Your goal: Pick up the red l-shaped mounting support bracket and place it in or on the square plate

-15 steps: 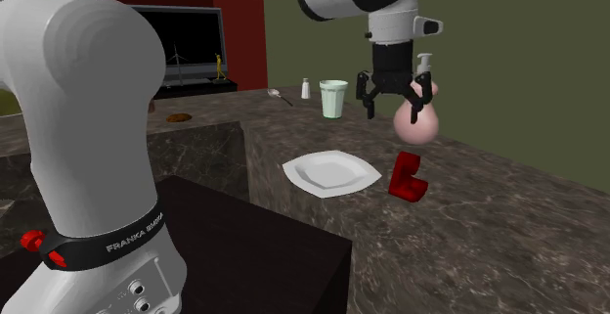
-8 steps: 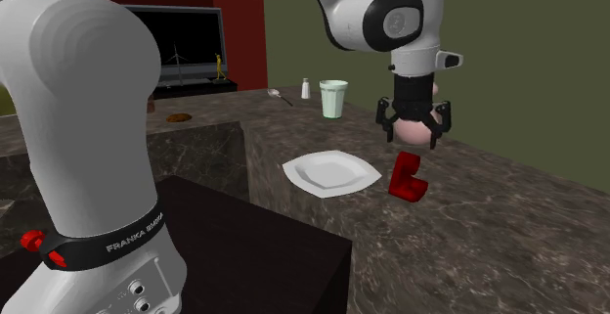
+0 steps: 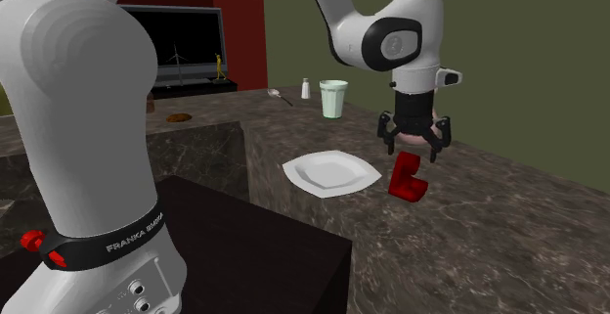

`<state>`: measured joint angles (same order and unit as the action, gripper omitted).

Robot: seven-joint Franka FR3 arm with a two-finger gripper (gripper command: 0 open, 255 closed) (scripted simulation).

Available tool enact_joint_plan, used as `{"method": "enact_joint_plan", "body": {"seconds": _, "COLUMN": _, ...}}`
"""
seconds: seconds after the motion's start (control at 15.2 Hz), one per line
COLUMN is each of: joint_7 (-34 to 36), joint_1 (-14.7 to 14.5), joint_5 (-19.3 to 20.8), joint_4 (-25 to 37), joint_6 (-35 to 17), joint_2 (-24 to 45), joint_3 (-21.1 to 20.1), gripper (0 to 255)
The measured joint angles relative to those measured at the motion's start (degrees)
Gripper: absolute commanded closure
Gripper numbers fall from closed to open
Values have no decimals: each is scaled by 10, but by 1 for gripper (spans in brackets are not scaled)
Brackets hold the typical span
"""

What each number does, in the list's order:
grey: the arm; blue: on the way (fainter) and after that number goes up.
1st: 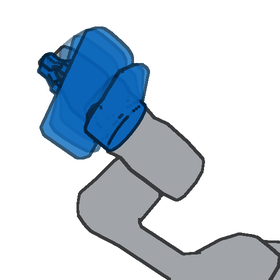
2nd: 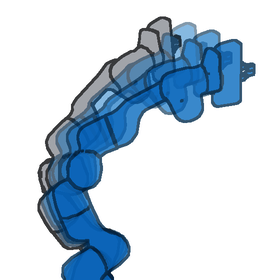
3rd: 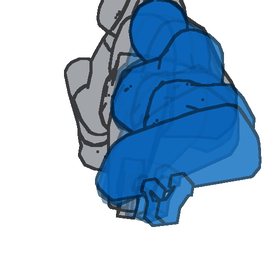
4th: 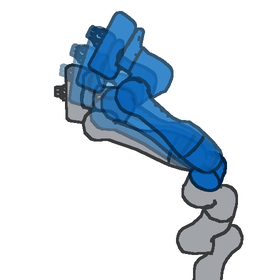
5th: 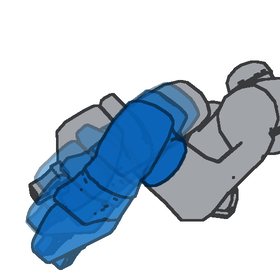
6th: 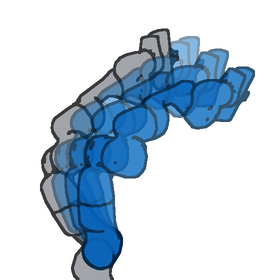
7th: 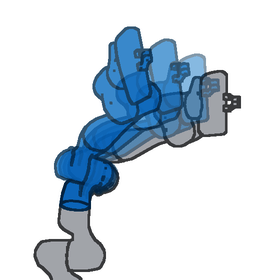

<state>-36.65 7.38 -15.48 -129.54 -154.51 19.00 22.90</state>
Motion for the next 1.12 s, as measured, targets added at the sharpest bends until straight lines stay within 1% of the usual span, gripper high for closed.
{"method": "enact_joint_plan", "body": {"seconds": 0.26, "joint_7": -1, "joint_1": 1, "joint_5": -1, "joint_4": 1, "joint_6": -1, "joint_2": 2, "joint_3": -1, "gripper": 0}}
{"method": "enact_joint_plan", "body": {"seconds": 0.33, "joint_7": -1, "joint_1": 1, "joint_5": -1, "joint_4": 1, "joint_6": -1, "joint_2": 2, "joint_3": -1, "gripper": 255}}
{"method": "enact_joint_plan", "body": {"seconds": 0.99, "joint_7": -1, "joint_1": 1, "joint_5": -1, "joint_4": 1, "joint_6": -1, "joint_2": 2, "joint_3": -1, "gripper": 255}}
{"method": "enact_joint_plan", "body": {"seconds": 1.12, "joint_7": 5, "joint_1": -3, "joint_5": 6, "joint_4": 0, "joint_6": 6, "joint_2": -6, "joint_3": 4, "gripper": 255}}
